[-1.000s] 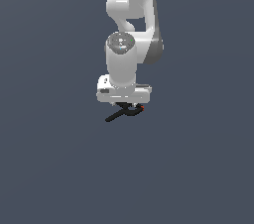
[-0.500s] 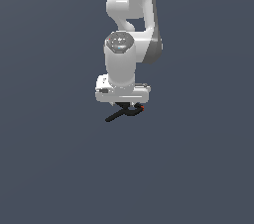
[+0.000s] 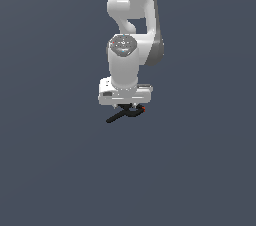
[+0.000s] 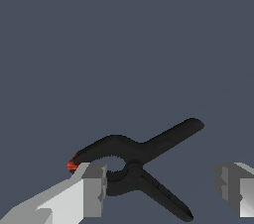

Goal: Pick up the object and move it to a goal position.

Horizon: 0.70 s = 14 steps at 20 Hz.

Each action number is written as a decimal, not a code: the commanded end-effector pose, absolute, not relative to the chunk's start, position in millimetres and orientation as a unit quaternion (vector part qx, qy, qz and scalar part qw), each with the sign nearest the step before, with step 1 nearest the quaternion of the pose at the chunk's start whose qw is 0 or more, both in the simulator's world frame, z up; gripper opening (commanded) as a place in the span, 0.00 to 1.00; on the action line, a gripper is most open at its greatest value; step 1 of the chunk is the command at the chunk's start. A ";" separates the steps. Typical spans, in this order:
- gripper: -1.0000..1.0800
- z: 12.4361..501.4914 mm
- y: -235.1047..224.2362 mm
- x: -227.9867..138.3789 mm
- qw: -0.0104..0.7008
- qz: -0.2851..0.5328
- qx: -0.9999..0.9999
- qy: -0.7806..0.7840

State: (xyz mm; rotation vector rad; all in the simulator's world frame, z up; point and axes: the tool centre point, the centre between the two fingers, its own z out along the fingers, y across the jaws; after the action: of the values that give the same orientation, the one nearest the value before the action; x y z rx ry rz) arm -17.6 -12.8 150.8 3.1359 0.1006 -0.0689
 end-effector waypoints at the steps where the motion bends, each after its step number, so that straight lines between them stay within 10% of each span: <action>1: 0.81 146.6 -10.3 -19.1 0.002 -0.022 0.998 0.054; 14: 0.81 113.8 11.9 -32.6 0.001 -0.022 0.970 0.240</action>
State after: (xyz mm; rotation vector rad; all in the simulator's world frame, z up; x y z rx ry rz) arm -30.7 8.9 117.9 3.0640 0.6785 -0.0702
